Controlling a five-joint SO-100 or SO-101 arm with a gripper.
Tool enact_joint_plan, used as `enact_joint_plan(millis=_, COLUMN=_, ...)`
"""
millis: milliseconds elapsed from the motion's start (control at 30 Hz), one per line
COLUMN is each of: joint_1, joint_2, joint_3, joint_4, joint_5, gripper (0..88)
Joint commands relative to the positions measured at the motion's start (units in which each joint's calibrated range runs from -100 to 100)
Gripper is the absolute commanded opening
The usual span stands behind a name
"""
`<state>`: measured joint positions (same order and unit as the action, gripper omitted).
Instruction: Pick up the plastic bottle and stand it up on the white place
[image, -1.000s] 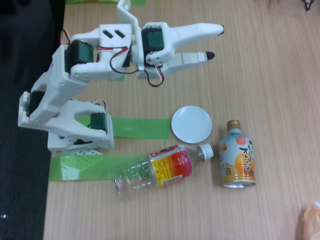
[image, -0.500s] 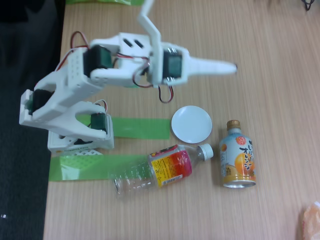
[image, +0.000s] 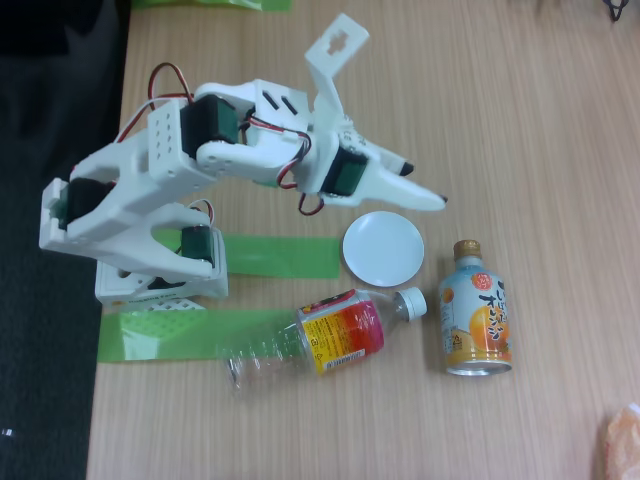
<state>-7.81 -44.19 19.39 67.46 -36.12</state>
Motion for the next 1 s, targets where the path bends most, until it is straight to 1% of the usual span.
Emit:
enact_joint_plan(millis=0, joint_1=0.0, joint_2=0.1, joint_3=4.8, joint_4=0.4, joint_5=-0.7, gripper=28.1)
enact_joint_plan(millis=133, joint_1=0.1, joint_2=0.2, joint_3=13.3, joint_4=-0.2, joint_5=-0.1, gripper=28.1)
enact_joint_plan(millis=267, joint_1=0.0, joint_2=0.2, joint_3=17.8, joint_4=-0.3, joint_5=-0.1, gripper=28.1)
enact_joint_plan(millis=333, joint_1=0.0, joint_2=0.2, joint_3=18.8, joint_4=-0.9, joint_5=-0.1, gripper=28.1)
enact_joint_plan(millis=500, joint_1=0.6, joint_2=0.3, joint_3=21.5, joint_4=-8.4, joint_5=0.1, gripper=28.1)
enact_joint_plan(millis=600, joint_1=0.2, joint_2=0.3, joint_3=23.1, joint_4=-11.6, joint_5=1.9, gripper=28.1)
enact_joint_plan(millis=700, joint_1=0.3, joint_2=0.4, joint_3=24.9, joint_4=-14.0, joint_5=2.1, gripper=28.1)
enact_joint_plan(millis=967, joint_1=0.7, joint_2=1.4, joint_3=24.8, joint_4=-15.4, joint_5=2.1, gripper=28.1)
